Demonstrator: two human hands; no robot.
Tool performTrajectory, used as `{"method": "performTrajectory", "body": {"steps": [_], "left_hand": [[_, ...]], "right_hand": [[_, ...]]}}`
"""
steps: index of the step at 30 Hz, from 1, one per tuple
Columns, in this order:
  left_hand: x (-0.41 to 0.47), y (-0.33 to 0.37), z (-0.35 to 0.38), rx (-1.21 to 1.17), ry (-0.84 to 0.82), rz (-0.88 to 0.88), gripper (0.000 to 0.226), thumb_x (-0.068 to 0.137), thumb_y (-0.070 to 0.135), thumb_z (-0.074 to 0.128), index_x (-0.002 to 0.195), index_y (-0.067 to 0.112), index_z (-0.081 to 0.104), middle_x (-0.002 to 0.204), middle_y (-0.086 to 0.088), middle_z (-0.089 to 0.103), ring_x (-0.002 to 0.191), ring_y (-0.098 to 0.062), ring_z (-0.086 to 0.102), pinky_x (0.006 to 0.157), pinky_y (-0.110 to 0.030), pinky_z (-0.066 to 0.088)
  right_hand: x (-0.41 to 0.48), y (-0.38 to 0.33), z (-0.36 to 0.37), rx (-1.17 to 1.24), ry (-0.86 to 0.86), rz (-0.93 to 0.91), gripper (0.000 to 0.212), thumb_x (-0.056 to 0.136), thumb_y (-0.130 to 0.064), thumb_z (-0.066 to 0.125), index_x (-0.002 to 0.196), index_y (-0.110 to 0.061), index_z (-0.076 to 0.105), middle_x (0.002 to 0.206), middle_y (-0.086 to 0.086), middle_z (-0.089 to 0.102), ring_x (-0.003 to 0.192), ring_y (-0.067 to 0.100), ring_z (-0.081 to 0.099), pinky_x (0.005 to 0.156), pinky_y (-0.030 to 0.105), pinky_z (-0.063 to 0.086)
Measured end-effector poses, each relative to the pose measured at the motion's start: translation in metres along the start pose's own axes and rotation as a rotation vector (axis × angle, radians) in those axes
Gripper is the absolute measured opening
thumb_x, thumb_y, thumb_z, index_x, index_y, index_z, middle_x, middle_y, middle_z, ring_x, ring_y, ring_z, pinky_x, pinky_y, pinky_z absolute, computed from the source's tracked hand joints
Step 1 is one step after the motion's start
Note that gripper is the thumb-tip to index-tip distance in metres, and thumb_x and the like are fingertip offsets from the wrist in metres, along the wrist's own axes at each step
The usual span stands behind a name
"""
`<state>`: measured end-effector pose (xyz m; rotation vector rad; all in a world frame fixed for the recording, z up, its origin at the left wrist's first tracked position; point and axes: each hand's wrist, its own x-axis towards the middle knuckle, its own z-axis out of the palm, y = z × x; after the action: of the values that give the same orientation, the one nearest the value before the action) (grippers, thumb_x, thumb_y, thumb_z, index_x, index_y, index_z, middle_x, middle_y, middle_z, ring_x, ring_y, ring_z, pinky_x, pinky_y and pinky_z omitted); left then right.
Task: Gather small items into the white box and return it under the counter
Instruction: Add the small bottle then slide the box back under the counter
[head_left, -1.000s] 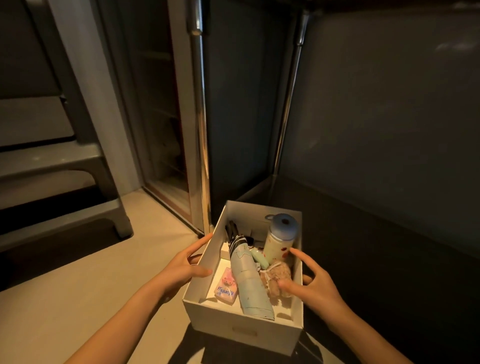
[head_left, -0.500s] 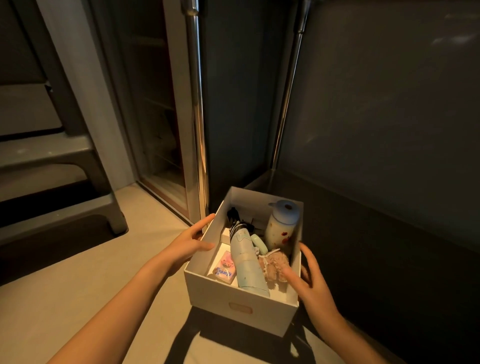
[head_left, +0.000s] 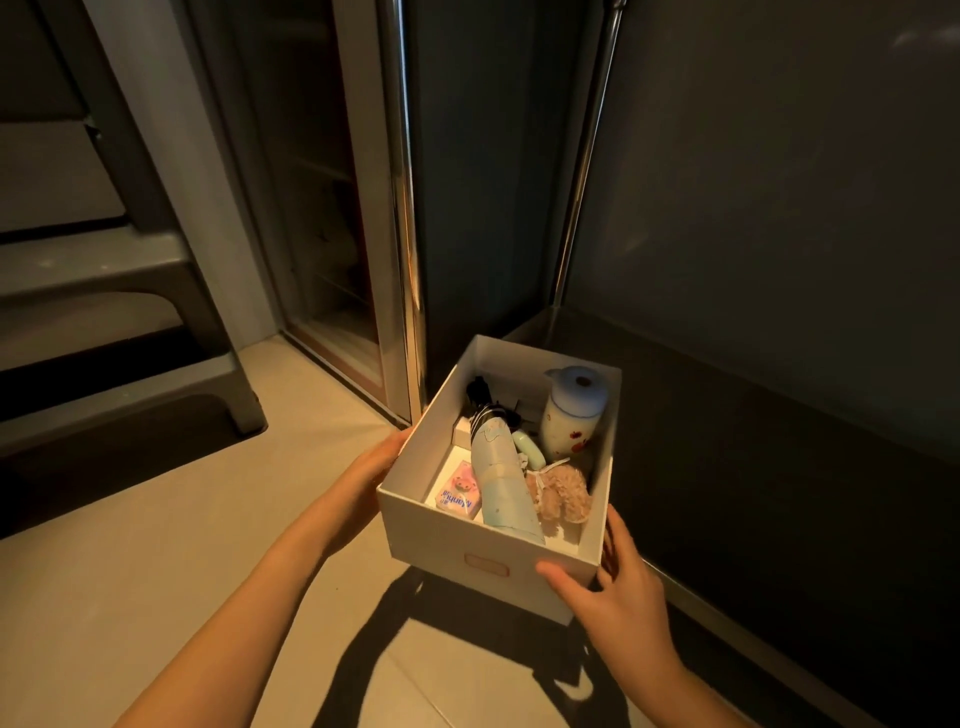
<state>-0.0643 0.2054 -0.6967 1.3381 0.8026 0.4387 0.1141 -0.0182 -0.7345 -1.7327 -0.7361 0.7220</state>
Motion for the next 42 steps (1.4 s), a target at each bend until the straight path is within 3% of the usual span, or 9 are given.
{"method": "performTrajectory", "body": {"steps": [3, 5, 8, 14, 18, 23, 32, 37, 42], "left_hand": [[-0.026, -0.045, -0.006, 0.018, 0.099, 0.077, 0.087, 0.056, 0.067, 0.073, 0.134, 0.037, 0.048, 0.134, 0.012, 0.054, 0.125, -0.01, 0.05, 0.098, -0.027, 0.046], [-0.037, -0.073, 0.0, 0.133, 0.2, 0.146, 0.067, 0.065, 0.045, 0.083, 0.124, 0.046, 0.051, 0.122, 0.022, 0.061, 0.116, -0.001, 0.055, 0.092, -0.016, 0.046], [-0.042, -0.097, 0.019, 0.163, 0.378, 0.177, 0.062, 0.073, 0.019, 0.081, 0.119, 0.046, 0.051, 0.11, 0.027, 0.062, 0.103, 0.005, 0.059, 0.09, -0.017, 0.048], [-0.043, -0.108, 0.037, 0.056, 0.528, 0.173, 0.058, 0.076, 0.016, 0.078, 0.128, 0.03, 0.056, 0.112, 0.016, 0.066, 0.103, -0.004, 0.061, 0.089, -0.027, 0.053], [-0.037, -0.096, 0.041, 0.013, 0.577, 0.163, 0.057, 0.075, 0.019, 0.08, 0.127, 0.028, 0.058, 0.115, 0.012, 0.067, 0.106, -0.006, 0.06, 0.091, -0.026, 0.051], [-0.022, -0.084, 0.036, 0.05, 0.559, 0.126, 0.057, 0.076, 0.021, 0.078, 0.129, 0.024, 0.057, 0.122, 0.003, 0.065, 0.115, -0.017, 0.058, 0.099, -0.042, 0.049], [0.019, -0.074, 0.026, 0.055, 0.526, 0.139, 0.048, 0.075, 0.026, 0.08, 0.115, 0.036, 0.056, 0.104, 0.019, 0.063, 0.107, -0.011, 0.056, 0.094, -0.033, 0.048], [0.037, -0.072, 0.024, 0.074, 0.529, 0.145, 0.06, 0.076, 0.026, 0.079, 0.13, 0.022, 0.055, 0.125, 0.002, 0.063, 0.117, -0.019, 0.055, 0.098, -0.041, 0.047], [0.051, -0.069, 0.025, 0.07, 0.542, 0.13, 0.06, 0.077, 0.025, 0.078, 0.132, 0.023, 0.053, 0.126, 0.0, 0.063, 0.119, -0.022, 0.055, 0.097, -0.045, 0.047]], "right_hand": [[-0.003, 0.002, 0.007, -0.004, 0.038, 0.021, 0.097, 0.062, -0.039, 0.084, 0.14, -0.051, 0.026, 0.111, -0.033, 0.05, 0.103, -0.004, 0.052, 0.08, 0.02, 0.052], [-0.004, 0.003, 0.008, -0.025, 0.053, 0.039, 0.091, 0.064, -0.046, 0.081, 0.139, -0.049, 0.03, 0.115, -0.027, 0.053, 0.109, 0.002, 0.052, 0.084, 0.028, 0.054], [-0.009, 0.005, 0.01, -0.077, 0.019, 0.068, 0.073, 0.063, -0.059, 0.071, 0.128, -0.048, 0.041, 0.109, -0.025, 0.057, 0.1, 0.0, 0.055, 0.073, 0.014, 0.051], [-0.013, 0.021, 0.019, -0.198, 0.0, 0.153, 0.05, 0.076, -0.039, 0.076, 0.122, -0.028, 0.057, 0.093, -0.024, 0.057, 0.086, -0.001, 0.055, 0.07, 0.012, 0.048], [-0.006, 0.025, 0.019, -0.298, 0.02, 0.135, 0.04, 0.077, -0.041, 0.074, 0.109, -0.019, 0.066, 0.095, -0.011, 0.065, 0.082, 0.004, 0.06, 0.061, 0.01, 0.048], [0.005, 0.026, 0.024, -0.364, 0.04, 0.105, 0.032, 0.077, -0.044, 0.072, 0.099, -0.022, 0.064, 0.087, -0.015, 0.061, 0.071, -0.001, 0.056, 0.058, 0.006, 0.044], [0.033, 0.021, 0.033, -0.314, 0.095, 0.03, 0.031, 0.077, -0.047, 0.071, 0.1, -0.028, 0.063, 0.09, -0.016, 0.065, 0.082, 0.004, 0.063, 0.066, 0.013, 0.052], [0.042, 0.018, 0.037, -0.279, 0.143, 0.019, 0.029, 0.076, -0.047, 0.07, 0.099, -0.032, 0.059, 0.086, -0.023, 0.06, 0.073, -0.005, 0.058, 0.051, 0.003, 0.043], [0.052, 0.023, 0.042, -0.278, 0.207, 0.044, 0.031, 0.075, -0.055, 0.067, 0.093, -0.033, 0.057, 0.085, -0.02, 0.06, 0.069, -0.005, 0.057, 0.056, 0.006, 0.044]]}}
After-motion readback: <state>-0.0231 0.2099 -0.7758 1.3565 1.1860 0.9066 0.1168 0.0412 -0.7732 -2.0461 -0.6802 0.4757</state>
